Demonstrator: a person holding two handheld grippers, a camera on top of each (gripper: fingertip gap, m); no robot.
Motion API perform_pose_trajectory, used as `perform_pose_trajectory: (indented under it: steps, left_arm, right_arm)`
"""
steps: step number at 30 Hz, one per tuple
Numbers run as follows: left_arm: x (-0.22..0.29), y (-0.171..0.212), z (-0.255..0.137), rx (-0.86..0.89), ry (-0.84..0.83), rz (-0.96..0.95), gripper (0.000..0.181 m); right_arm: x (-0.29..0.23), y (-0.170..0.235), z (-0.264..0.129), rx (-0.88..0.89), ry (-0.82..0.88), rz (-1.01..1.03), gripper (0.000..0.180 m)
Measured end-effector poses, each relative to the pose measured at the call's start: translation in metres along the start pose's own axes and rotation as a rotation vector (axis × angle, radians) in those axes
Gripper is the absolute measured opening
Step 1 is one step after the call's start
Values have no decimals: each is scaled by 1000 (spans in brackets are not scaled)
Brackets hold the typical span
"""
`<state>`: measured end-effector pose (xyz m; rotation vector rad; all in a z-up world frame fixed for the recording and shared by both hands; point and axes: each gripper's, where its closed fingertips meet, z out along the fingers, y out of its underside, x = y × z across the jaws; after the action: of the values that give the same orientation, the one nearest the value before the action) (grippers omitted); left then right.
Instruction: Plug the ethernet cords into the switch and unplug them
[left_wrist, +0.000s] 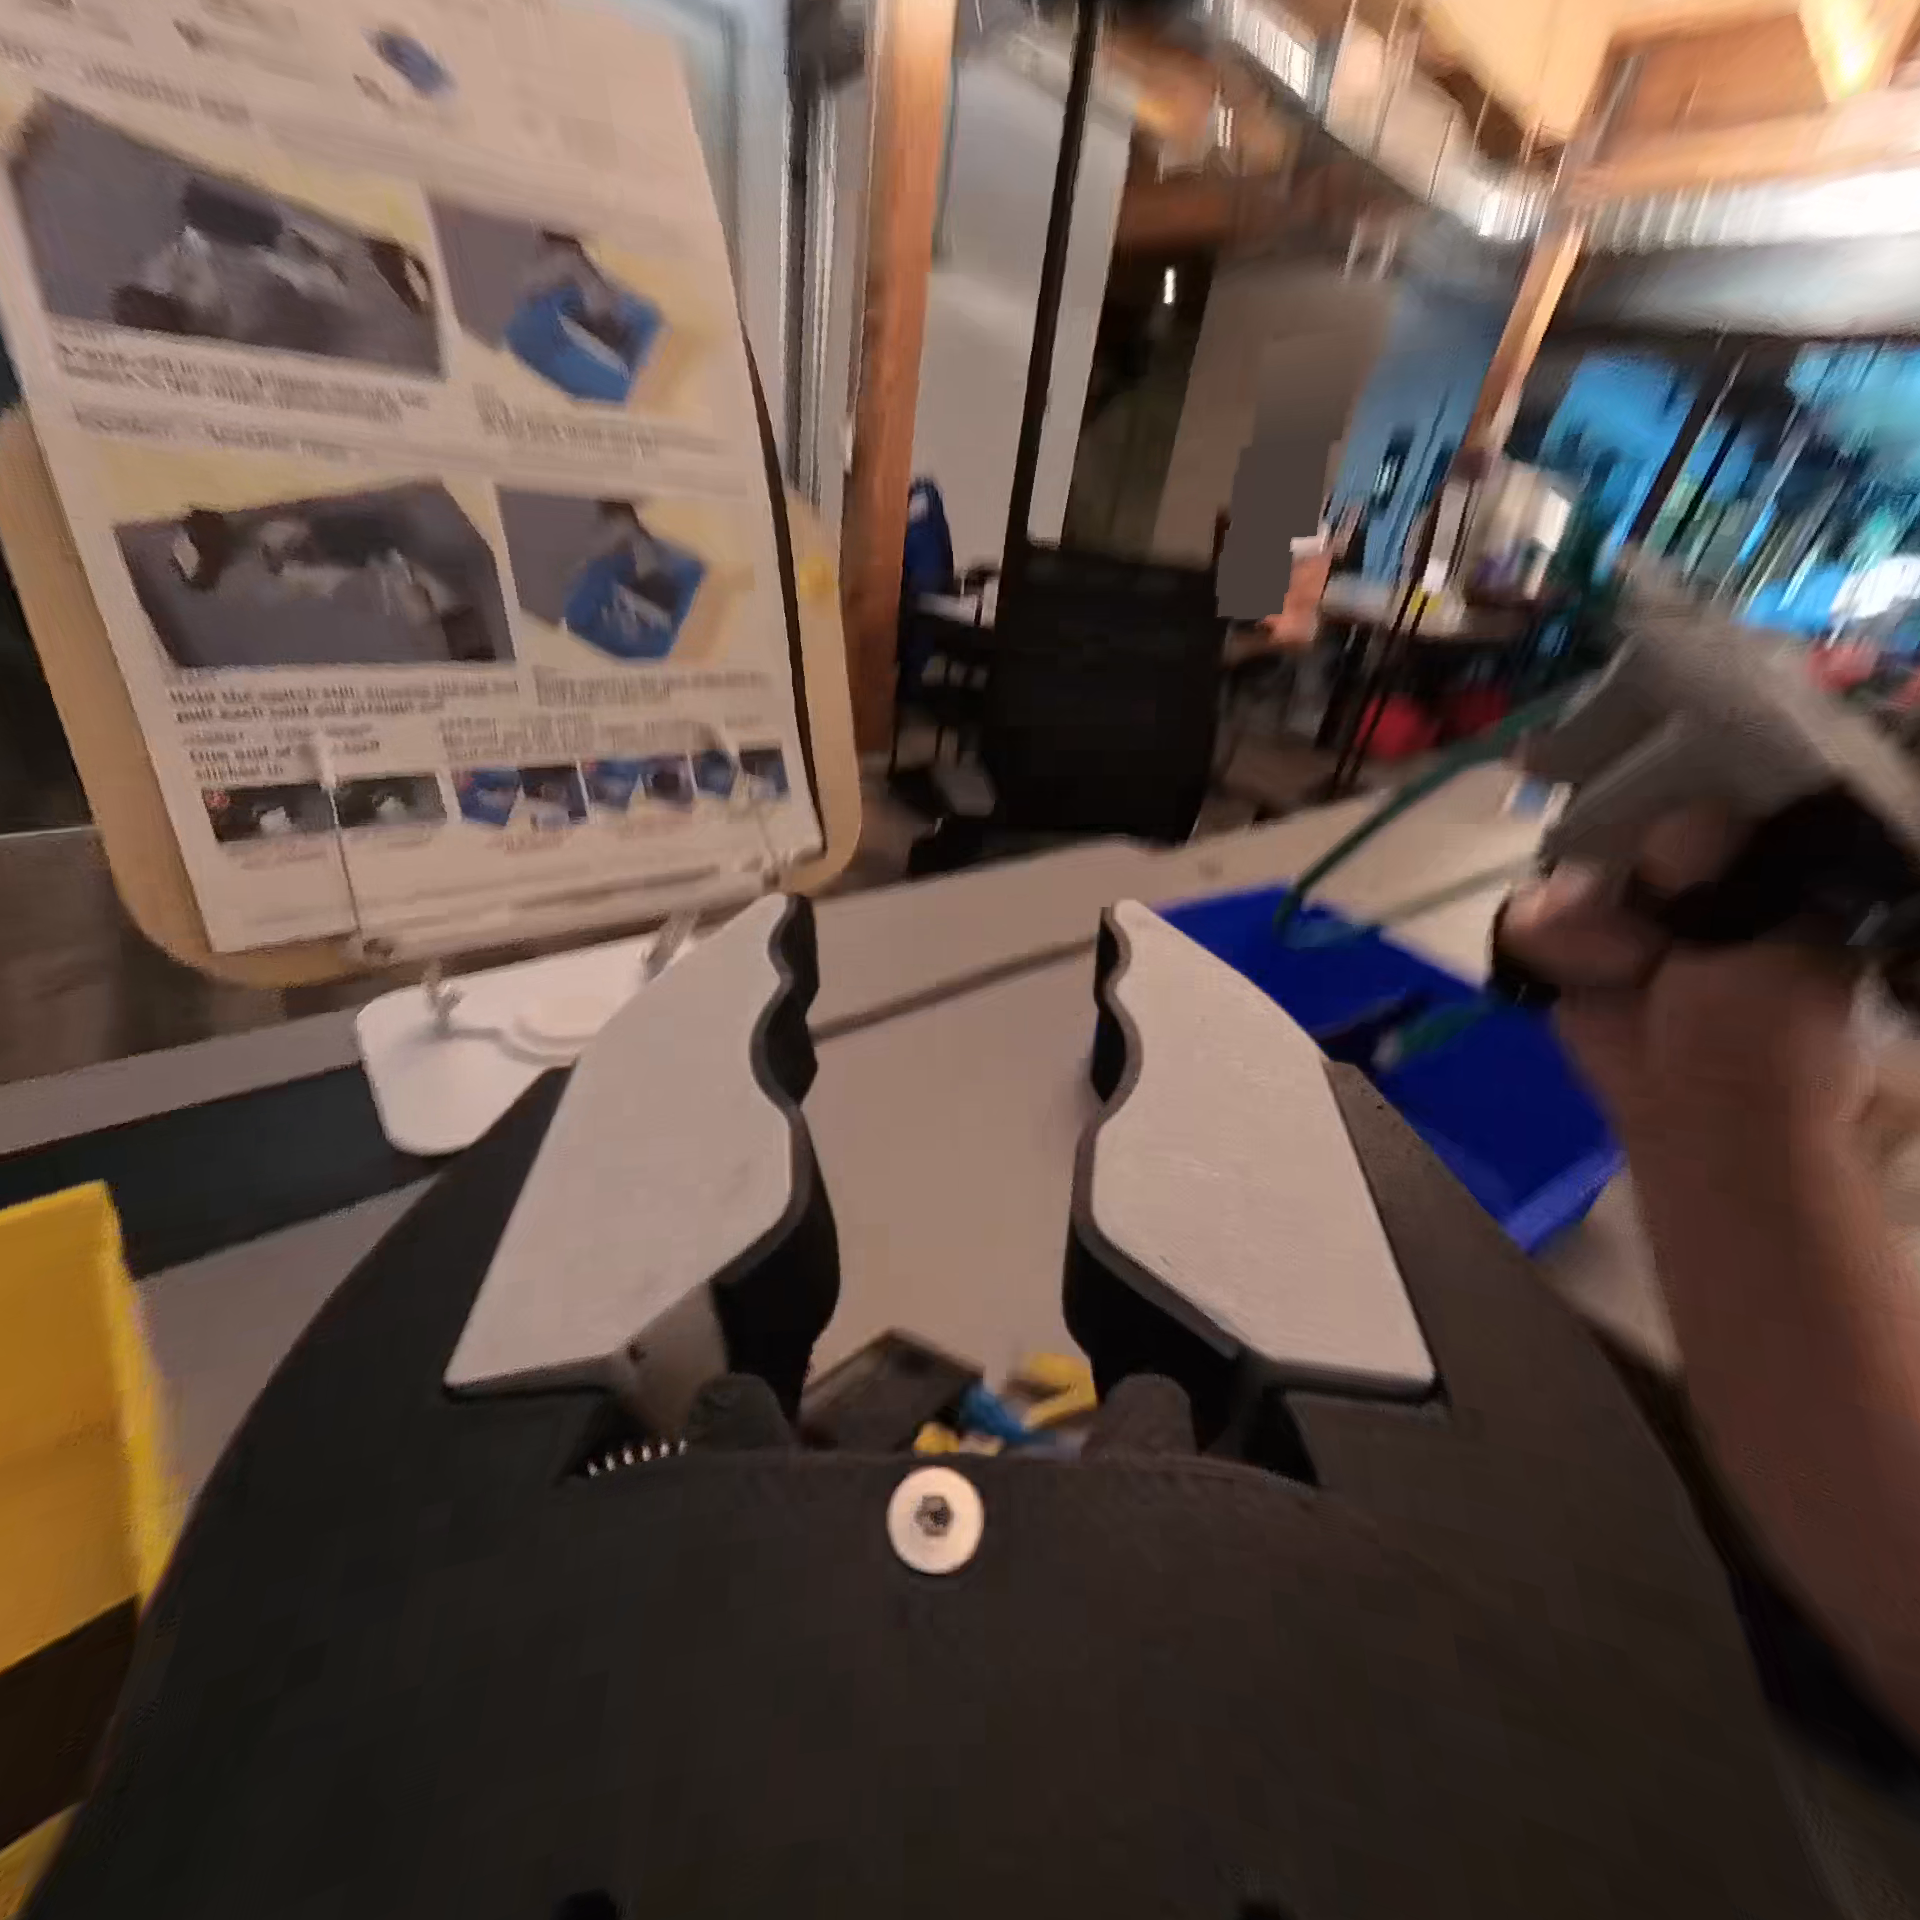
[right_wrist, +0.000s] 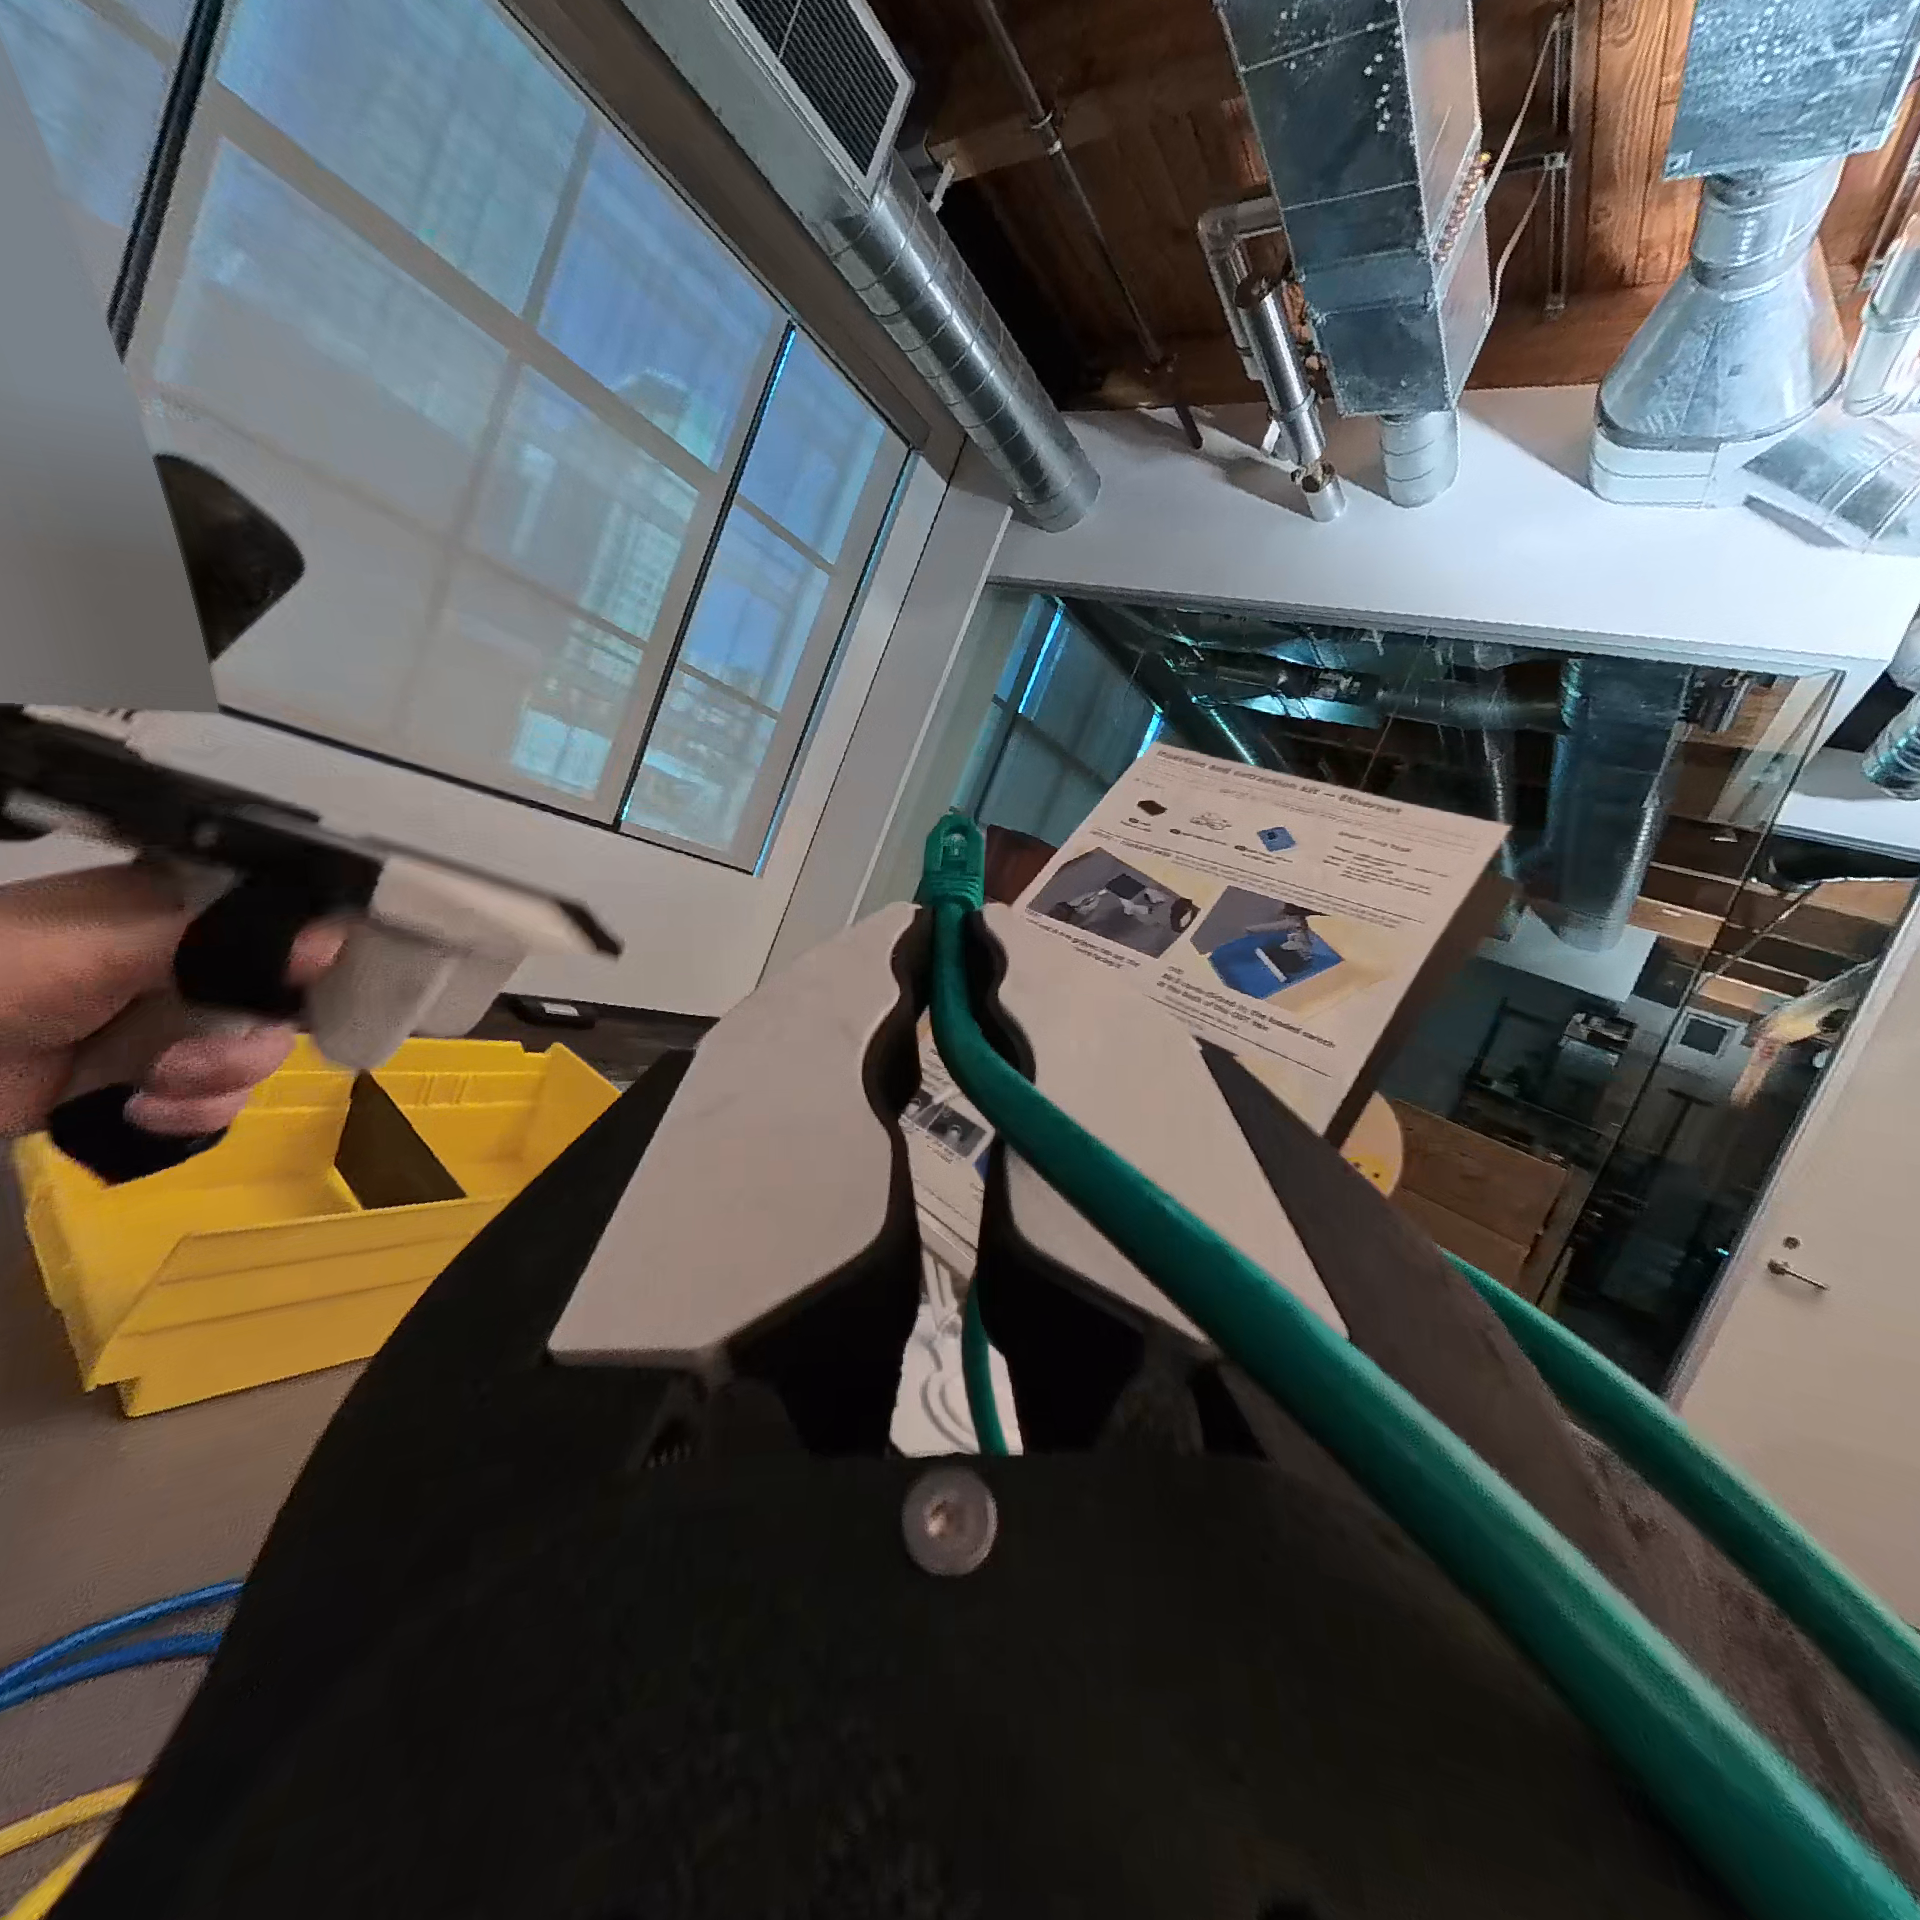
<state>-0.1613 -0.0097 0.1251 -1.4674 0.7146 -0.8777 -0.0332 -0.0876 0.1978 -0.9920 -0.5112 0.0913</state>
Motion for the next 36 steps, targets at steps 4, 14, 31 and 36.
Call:
perform_pose_trajectory:
  steps: [4, 14, 31, 36]
  left_arm:
    - [-8, 79, 3, -245, 12, 232, 53]
    - [-13, 192, 25, -603, 217, -80, 81]
    - [-39, 224, 12, -497, 87, -215, 97]
    - [-43, 226, 28, -546, 181, -205, 104]
  right_arm:
    - [10, -2, -5, -20, 6, -5, 6]
    - [9, -9, -10, -35, -29, -7, 6]
    - [0, -5, -5, -45, -71, 4, 6]
    - [-3, 2, -2, -67, -84, 5, 6]
